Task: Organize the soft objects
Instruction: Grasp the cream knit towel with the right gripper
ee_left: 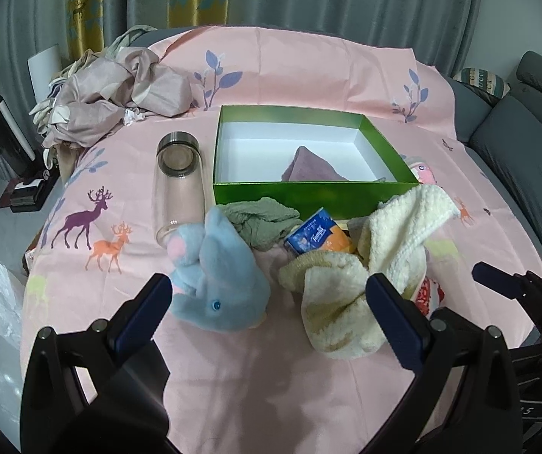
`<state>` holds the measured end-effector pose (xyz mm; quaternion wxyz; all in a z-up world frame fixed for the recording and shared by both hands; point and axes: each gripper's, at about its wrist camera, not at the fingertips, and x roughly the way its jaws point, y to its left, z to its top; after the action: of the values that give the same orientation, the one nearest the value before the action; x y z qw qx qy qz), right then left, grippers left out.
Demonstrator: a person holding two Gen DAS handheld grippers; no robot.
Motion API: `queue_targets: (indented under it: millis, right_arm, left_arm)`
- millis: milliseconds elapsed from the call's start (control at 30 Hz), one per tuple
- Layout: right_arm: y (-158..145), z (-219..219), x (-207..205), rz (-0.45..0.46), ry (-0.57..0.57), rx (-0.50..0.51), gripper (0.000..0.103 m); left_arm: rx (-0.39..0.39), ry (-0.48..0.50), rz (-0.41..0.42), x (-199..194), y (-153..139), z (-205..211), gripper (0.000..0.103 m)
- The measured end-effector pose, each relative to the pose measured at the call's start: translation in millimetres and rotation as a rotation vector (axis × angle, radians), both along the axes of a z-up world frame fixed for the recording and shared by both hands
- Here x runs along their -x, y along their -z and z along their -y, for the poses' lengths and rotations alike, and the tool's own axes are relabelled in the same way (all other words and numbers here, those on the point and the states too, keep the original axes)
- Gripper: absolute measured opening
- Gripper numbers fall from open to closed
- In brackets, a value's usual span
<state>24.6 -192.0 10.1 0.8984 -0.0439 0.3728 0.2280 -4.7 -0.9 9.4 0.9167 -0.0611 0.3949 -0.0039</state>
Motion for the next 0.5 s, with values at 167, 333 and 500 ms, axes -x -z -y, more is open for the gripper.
queue_targets:
  millis: [167,333,500]
  right_arm:
    - [6,-4,8,0.003,-0.020,0.009,0.086]
    - [16,-8,12,-0.014,-0.031,0.016,0.086]
    - [22,-7,14,-0.015,-0.045,0.014,0.086]
  left_arm:
    - [0.064,-0.002,-0.007,6,7,-13,0.102]
    - [0.101,-0.040,-0.043,9,22,-31,0.102]
    - [0.176,-0.026,-0.058,13,31,-41,0.102]
